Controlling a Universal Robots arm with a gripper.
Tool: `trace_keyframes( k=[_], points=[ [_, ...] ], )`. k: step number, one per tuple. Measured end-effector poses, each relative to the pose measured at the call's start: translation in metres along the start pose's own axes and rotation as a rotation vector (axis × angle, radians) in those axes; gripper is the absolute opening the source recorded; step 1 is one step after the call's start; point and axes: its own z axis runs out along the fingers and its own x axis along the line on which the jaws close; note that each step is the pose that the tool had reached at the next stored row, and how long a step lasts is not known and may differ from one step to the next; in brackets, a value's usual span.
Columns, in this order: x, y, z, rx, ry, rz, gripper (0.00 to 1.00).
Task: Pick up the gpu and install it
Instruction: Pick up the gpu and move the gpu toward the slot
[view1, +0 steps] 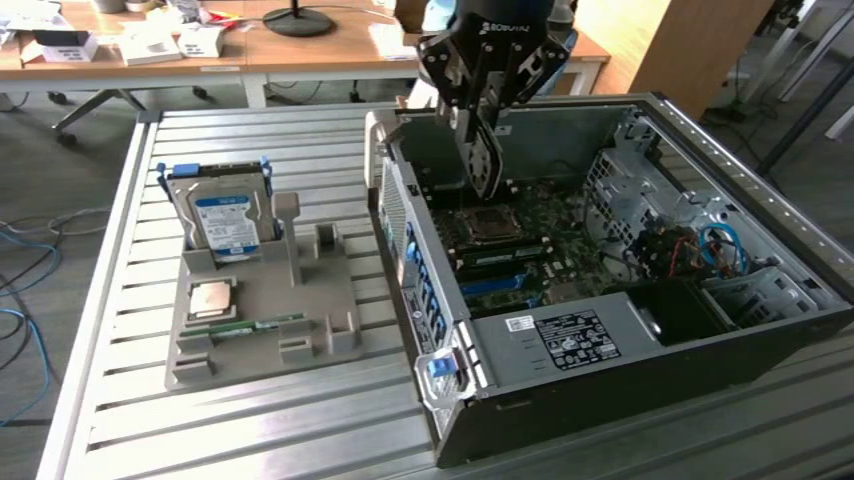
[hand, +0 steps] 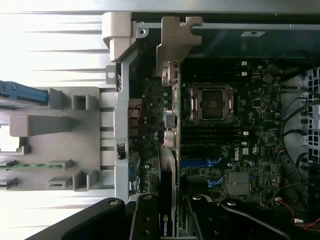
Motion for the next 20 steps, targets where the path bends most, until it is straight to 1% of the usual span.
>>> trace_keyframes(
  k=[16, 20],
  points=[
    [-0.059, 0.0023, 0.0015, -0.0026, 0.0001, 0.0, 0.26],
    [-0.072, 0.0029, 0.0018, -0.0033, 0.0002, 0.0, 0.26]
  ],
)
